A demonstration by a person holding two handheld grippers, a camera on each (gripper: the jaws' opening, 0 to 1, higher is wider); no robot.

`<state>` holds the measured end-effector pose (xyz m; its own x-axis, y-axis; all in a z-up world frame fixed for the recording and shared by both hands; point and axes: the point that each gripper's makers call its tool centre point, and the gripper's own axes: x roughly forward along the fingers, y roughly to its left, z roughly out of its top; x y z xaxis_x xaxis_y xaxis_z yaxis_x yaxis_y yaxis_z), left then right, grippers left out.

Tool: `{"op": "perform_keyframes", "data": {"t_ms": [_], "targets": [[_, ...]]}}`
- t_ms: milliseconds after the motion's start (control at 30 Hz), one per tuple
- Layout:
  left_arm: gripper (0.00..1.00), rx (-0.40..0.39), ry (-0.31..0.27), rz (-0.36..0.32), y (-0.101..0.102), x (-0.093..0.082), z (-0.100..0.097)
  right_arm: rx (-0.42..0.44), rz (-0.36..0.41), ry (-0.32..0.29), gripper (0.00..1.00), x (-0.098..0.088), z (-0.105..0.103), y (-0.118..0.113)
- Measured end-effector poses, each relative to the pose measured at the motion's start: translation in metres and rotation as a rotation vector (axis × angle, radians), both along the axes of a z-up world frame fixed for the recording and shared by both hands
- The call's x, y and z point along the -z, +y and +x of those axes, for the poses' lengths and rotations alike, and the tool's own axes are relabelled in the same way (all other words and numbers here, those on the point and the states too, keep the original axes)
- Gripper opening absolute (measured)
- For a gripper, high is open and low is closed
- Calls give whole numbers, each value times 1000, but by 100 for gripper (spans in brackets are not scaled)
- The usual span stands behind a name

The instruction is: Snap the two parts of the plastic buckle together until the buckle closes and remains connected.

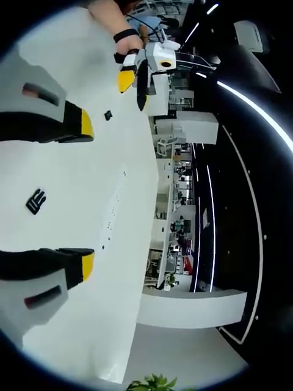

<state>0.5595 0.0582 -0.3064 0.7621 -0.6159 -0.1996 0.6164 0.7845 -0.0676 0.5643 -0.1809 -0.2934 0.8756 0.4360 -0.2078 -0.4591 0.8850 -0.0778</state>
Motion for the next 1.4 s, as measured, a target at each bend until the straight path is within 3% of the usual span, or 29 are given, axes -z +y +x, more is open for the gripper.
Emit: {"op": "perform_keyframes", "data": {"t_ms": [700, 1133, 1400], "targets": [[80, 10, 2, -3, -3, 3, 0, -27, -13, 30, 67, 12, -2, 3], [77, 3, 23, 23, 1, 19, 5, -28, -15, 36, 66, 16, -1, 0], [74, -8, 37, 3, 4, 22, 5, -44, -13, 37, 63, 17, -3, 3]]}}
